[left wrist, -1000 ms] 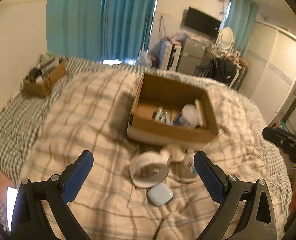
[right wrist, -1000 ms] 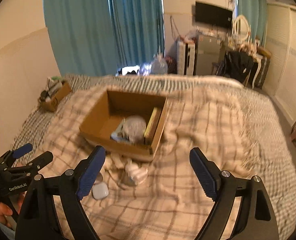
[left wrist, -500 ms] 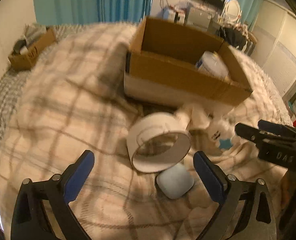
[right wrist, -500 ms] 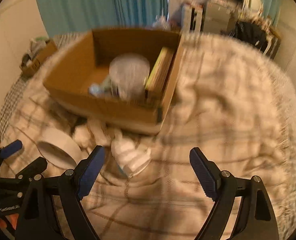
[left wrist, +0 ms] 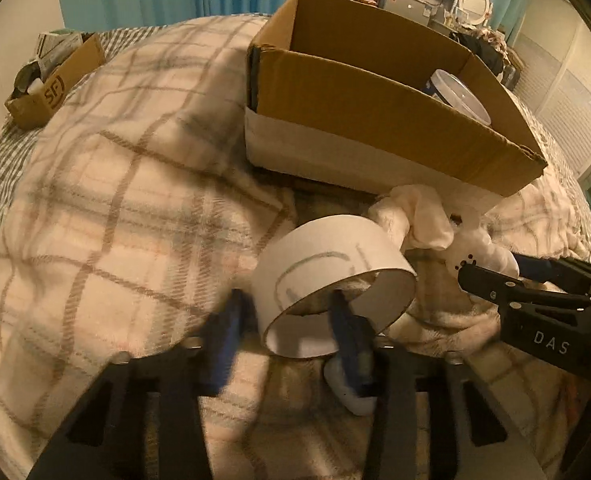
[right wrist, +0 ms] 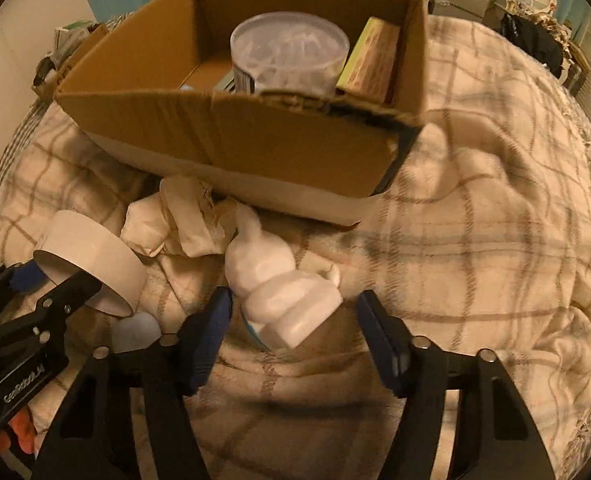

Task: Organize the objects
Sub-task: 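Grasp the white tape roll with the left gripper while the right gripper grasps the rabbit figurine, then carry the tape roll and rabbit figurine into the cardboard box and release both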

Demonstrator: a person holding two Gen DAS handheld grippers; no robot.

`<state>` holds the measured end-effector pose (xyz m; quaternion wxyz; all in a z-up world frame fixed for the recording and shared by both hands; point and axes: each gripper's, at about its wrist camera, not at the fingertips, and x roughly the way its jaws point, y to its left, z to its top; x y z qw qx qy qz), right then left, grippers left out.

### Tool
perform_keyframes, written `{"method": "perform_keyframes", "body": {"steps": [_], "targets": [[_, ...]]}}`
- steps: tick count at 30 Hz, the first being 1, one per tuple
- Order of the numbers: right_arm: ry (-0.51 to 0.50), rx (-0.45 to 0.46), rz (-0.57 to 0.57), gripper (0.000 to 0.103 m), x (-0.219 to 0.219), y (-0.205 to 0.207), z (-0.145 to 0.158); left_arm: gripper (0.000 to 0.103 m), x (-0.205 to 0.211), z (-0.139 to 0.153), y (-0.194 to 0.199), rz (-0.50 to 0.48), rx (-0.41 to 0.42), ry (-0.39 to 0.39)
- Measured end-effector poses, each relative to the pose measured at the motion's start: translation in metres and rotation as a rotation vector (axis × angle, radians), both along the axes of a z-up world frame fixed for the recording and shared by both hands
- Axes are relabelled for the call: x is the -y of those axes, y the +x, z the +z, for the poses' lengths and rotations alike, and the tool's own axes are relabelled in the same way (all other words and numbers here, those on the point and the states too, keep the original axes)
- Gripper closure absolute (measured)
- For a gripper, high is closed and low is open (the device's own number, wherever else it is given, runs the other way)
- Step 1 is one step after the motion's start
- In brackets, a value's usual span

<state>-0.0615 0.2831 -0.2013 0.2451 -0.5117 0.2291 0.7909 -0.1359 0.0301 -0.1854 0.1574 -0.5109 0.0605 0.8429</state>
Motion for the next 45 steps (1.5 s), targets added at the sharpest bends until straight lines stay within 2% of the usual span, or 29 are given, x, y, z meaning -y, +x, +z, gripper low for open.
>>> {"method": "perform_keyframes", "body": {"steps": [1, 5, 10, 16, 23, 31, 38, 45], "targets": [[-0.001, -0.001, 0.000, 0.048, 0.000, 0.000, 0.000, 0.068, 0.001, 0.001, 0.000, 0.002, -0.001, 0.010], [0.013, -0.002, 0.003, 0.050, 0.002, 0.003, 0.004, 0.090, 0.006, 0.005, 0.003, 0.008, -0.005, 0.036], [0.051, -0.038, -0.001, 0.053, 0.010, 0.015, 0.025, 0.098, 0.009, 0.019, 0.013, 0.004, -0.046, 0.029], [0.077, -0.106, -0.020, 0.053, 0.026, 0.037, 0.054, 0.100, 0.011, 0.048, 0.031, -0.016, -0.122, 0.026], [0.112, -0.158, -0.009, 0.053, 0.049, 0.042, 0.091, 0.100, 0.026, 0.076, 0.042, 0.009, -0.152, 0.075], [0.153, -0.216, 0.024, 0.053, 0.075, 0.051, 0.126, 0.100, 0.035, 0.112, 0.053, 0.014, -0.210, 0.084], [0.176, -0.298, 0.013, 0.053, 0.058, 0.051, 0.161, 0.100, 0.024, 0.138, 0.029, -0.020, -0.249, 0.070], [0.221, -0.343, 0.019, 0.053, 0.016, 0.019, 0.196, 0.100, -0.005, 0.164, -0.019, -0.052, -0.291, 0.076]]}}
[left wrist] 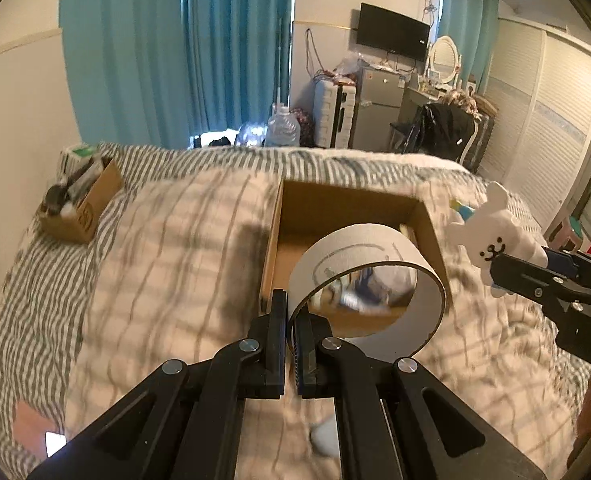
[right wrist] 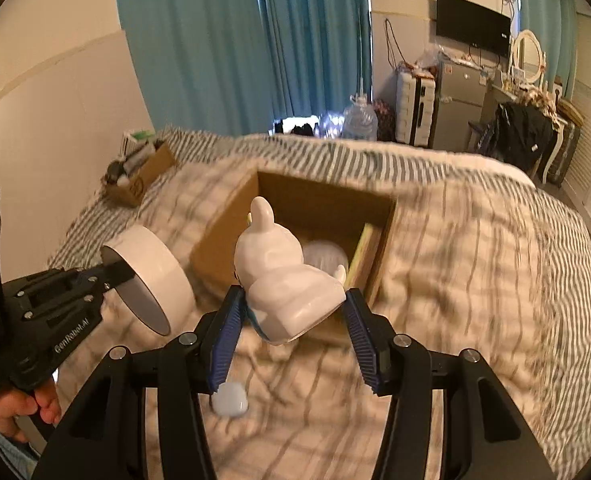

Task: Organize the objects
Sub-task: 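Carry the tape roll and rabbit figurine into the cardboard box and release both, then grasp the white earbud case with the left gripper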

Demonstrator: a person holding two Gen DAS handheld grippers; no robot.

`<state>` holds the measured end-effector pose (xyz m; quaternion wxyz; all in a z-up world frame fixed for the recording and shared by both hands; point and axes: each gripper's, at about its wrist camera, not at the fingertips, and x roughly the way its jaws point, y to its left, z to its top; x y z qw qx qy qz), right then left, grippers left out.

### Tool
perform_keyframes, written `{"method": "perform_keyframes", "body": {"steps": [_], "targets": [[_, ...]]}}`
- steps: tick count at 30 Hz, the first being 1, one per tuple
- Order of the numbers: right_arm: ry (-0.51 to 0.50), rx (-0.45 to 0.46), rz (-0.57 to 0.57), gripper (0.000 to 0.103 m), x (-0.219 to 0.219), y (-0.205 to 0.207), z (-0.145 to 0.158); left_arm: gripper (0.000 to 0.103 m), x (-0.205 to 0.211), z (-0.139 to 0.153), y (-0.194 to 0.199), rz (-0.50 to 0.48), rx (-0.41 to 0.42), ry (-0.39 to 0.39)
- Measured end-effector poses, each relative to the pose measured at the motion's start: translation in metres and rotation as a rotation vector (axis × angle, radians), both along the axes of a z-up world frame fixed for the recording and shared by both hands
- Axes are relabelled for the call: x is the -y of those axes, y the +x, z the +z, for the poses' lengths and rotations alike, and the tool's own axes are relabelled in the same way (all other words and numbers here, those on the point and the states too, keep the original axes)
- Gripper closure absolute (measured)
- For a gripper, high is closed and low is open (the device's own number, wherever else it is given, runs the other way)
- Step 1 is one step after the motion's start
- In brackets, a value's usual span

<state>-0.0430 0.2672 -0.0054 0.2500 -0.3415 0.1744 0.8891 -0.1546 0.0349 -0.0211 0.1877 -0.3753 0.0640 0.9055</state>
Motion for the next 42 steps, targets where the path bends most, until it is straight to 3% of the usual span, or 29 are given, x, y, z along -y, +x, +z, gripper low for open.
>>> {"method": "perform_keyframes", "body": {"steps": [6, 13, 20, 25, 26, 27, 28, 30, 32, 35, 42], "targets": [[0.026, 0.003, 0.026, 0.053, -0.035, -0.047, 0.006, 0.100, -0.025, 0.001, -0.049, -0.023, -0.007, -0.009], [-0.001, 0.048, 0.032, 0.053, -0.074, -0.099, -0.029, 0.100, -0.046, -0.041, -0.093, -0.042, 0.050, -0.083], [-0.087, 0.064, 0.016, 0.053, -0.098, -0.113, -0.075, 0.100, -0.055, -0.077, -0.108, -0.077, 0.103, -0.075], [-0.099, 0.053, -0.017, 0.051, -0.106, -0.108, -0.081, 0.098, -0.060, -0.081, -0.104, -0.073, 0.112, -0.071], [-0.096, 0.045, -0.017, 0.046, -0.105, -0.106, -0.078, 0.097, -0.060, -0.080, -0.102, -0.073, 0.111, -0.075], [-0.091, 0.035, -0.023, 0.034, -0.105, -0.104, -0.075, 0.090, -0.061, -0.078, -0.101, -0.073, 0.112, -0.082], [-0.087, 0.024, -0.034, 0.030, -0.104, -0.101, -0.070, 0.085, -0.061, -0.076, -0.099, -0.082, 0.122, -0.083], [-0.084, 0.007, -0.043, 0.029, -0.100, -0.094, -0.059, 0.054, -0.060, -0.070, -0.093, -0.078, 0.126, -0.091], [-0.074, 0.002, -0.056, 0.029, -0.097, -0.086, -0.047, 0.036, -0.054, -0.060, -0.085, -0.062, 0.098, -0.091], [-0.047, 0.006, -0.081, 0.029, -0.088, -0.068, -0.025, 0.028, -0.044, -0.040, -0.069, -0.056, 0.079, -0.059], [0.023, 0.015, -0.120, 0.028, -0.055, -0.011, 0.031, 0.020, -0.014, 0.006, -0.025, -0.023, 0.034, -0.018]]}}
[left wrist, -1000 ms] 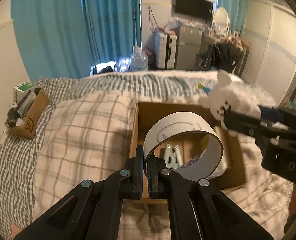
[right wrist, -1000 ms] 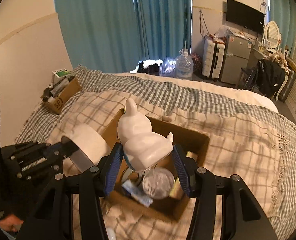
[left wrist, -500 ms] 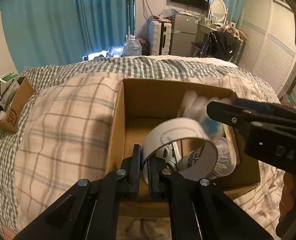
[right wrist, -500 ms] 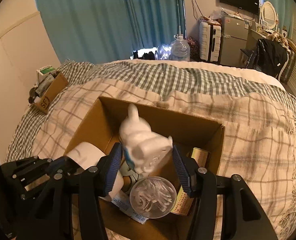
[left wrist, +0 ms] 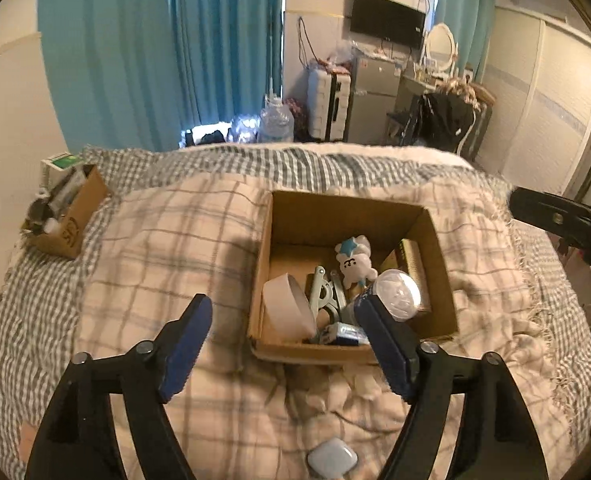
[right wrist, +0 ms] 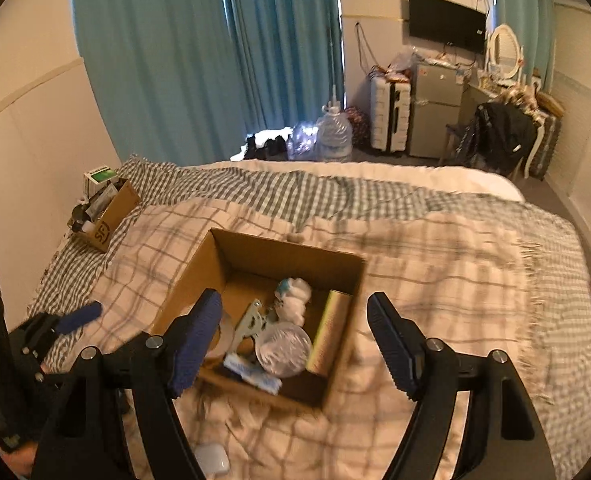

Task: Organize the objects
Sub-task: 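Grasp the white earbud case with the left gripper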

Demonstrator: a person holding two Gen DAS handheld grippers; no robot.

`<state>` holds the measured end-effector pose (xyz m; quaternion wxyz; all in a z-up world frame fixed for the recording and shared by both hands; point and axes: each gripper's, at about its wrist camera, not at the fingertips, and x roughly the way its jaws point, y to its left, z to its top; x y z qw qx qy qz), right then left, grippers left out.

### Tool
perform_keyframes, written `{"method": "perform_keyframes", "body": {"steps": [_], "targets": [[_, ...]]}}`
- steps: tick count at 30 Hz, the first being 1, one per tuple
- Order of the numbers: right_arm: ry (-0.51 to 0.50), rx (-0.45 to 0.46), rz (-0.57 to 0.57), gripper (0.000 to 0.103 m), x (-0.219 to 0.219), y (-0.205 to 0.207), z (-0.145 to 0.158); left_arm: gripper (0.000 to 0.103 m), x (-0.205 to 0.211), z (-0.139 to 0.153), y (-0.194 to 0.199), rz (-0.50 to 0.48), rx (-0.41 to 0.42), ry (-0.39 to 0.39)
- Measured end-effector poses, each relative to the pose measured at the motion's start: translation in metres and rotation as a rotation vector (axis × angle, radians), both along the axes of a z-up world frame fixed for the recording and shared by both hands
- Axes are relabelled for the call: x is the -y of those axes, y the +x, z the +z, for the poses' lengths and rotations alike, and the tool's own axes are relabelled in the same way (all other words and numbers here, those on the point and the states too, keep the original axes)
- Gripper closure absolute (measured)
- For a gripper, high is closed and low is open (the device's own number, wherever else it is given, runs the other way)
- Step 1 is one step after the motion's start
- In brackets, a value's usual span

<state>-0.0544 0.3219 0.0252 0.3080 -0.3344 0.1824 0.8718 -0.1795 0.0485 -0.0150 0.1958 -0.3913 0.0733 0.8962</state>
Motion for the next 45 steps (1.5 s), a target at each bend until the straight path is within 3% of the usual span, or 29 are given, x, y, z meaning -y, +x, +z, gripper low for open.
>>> {"method": "perform_keyframes", "body": {"steps": [7, 11, 18, 24, 28, 32, 37, 42, 45], "targets": [[0.087, 0.056, -0.001, 0.021, 0.045, 0.057, 0.040, 0.009, 0.032, 0.024, 0.041, 0.058, -0.041, 0.061], [0.126, 0.073, -0.032, 0.010, 0.066, 0.080, 0.040, 0.004, 0.042, 0.017, 0.057, 0.082, -0.030, 0.095], [0.121, 0.072, -0.042, 0.005, 0.084, 0.092, -0.022, 0.004, 0.040, -0.023, 0.081, 0.114, -0.031, 0.071], [0.052, 0.094, -0.076, 0.005, 0.074, 0.081, -0.092, 0.004, 0.029, -0.069, 0.079, 0.140, 0.041, 0.097], [-0.006, 0.125, -0.106, 0.005, 0.063, 0.074, -0.135, 0.004, 0.018, -0.100, 0.077, 0.159, 0.052, 0.053], [-0.071, 0.186, -0.102, 0.005, 0.059, 0.066, -0.172, 0.004, 0.014, -0.131, 0.075, 0.154, 0.113, 0.005], [-0.108, 0.214, -0.093, 0.005, 0.055, 0.061, -0.186, 0.007, 0.007, -0.158, 0.081, 0.120, 0.171, -0.041], [-0.145, 0.219, -0.095, 0.005, 0.052, 0.061, -0.191, 0.028, -0.011, -0.175, 0.087, 0.033, 0.226, -0.100], [-0.150, 0.219, -0.095, 0.005, 0.051, 0.062, -0.191, 0.031, -0.020, -0.184, 0.088, -0.028, 0.276, -0.115]]}}
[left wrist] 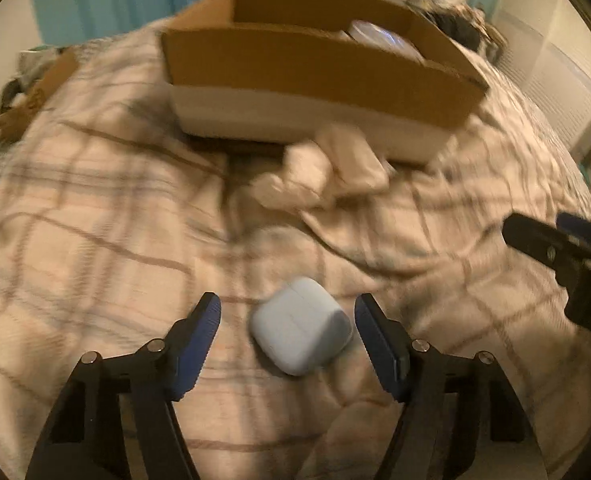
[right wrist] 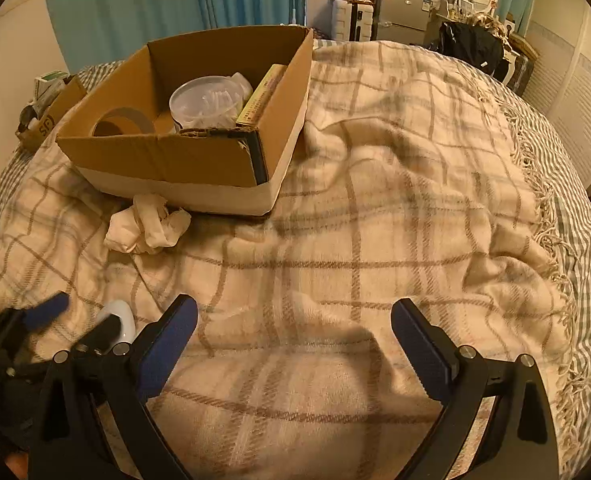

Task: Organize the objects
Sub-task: 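Grasp the white earbud case with the left gripper, then grasp the crumpled white cloth with the right gripper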

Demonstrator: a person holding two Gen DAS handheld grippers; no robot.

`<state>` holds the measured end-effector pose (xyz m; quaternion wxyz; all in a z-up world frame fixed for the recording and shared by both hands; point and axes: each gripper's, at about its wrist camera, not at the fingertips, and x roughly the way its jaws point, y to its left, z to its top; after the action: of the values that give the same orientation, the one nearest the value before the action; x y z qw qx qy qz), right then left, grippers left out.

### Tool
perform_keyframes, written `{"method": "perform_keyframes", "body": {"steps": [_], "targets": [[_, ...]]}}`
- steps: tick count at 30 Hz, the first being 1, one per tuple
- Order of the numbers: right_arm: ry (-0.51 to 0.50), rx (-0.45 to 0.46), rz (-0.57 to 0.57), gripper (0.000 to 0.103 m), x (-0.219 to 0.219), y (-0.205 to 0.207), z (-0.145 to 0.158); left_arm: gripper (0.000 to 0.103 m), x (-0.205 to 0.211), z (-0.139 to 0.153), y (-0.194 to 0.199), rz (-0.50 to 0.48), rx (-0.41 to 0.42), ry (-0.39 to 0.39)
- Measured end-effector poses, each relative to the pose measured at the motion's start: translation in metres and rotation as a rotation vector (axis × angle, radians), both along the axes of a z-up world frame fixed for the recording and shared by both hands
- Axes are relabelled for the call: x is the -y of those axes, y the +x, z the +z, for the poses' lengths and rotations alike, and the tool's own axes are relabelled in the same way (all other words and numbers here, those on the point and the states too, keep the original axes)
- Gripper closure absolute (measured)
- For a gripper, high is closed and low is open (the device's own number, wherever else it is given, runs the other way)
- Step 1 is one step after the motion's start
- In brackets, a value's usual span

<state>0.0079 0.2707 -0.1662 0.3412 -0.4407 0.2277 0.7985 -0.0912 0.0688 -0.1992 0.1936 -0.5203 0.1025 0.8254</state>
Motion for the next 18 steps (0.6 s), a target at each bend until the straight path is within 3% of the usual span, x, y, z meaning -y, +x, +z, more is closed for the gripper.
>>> {"method": "perform_keyframes", "body": {"steps": [4, 6, 9, 15, 18], "targets": [[-0.009, 0.004, 0.000, 0.005, 0.000, -0.001, -0.002, 0.033, -0.007, -0.015, -0.002, -0.040, 0.092, -0.016], [-0.017, 0.002, -0.004, 0.005, -0.002, 0.000, -0.003, 0.045, -0.006, -0.017, -0.004, -0.035, 0.110, -0.007], [-0.034, -0.007, -0.010, 0.005, -0.004, 0.002, -0.004, 0.045, 0.000, -0.011, -0.001, -0.034, 0.113, 0.025], [0.015, -0.054, -0.049, 0.005, 0.005, 0.021, 0.029, 0.045, 0.029, 0.033, 0.012, 0.014, 0.073, 0.129], [-0.003, -0.086, -0.048, 0.005, 0.011, 0.024, 0.058, 0.045, 0.048, 0.068, 0.010, 0.031, -0.008, 0.151]]}}
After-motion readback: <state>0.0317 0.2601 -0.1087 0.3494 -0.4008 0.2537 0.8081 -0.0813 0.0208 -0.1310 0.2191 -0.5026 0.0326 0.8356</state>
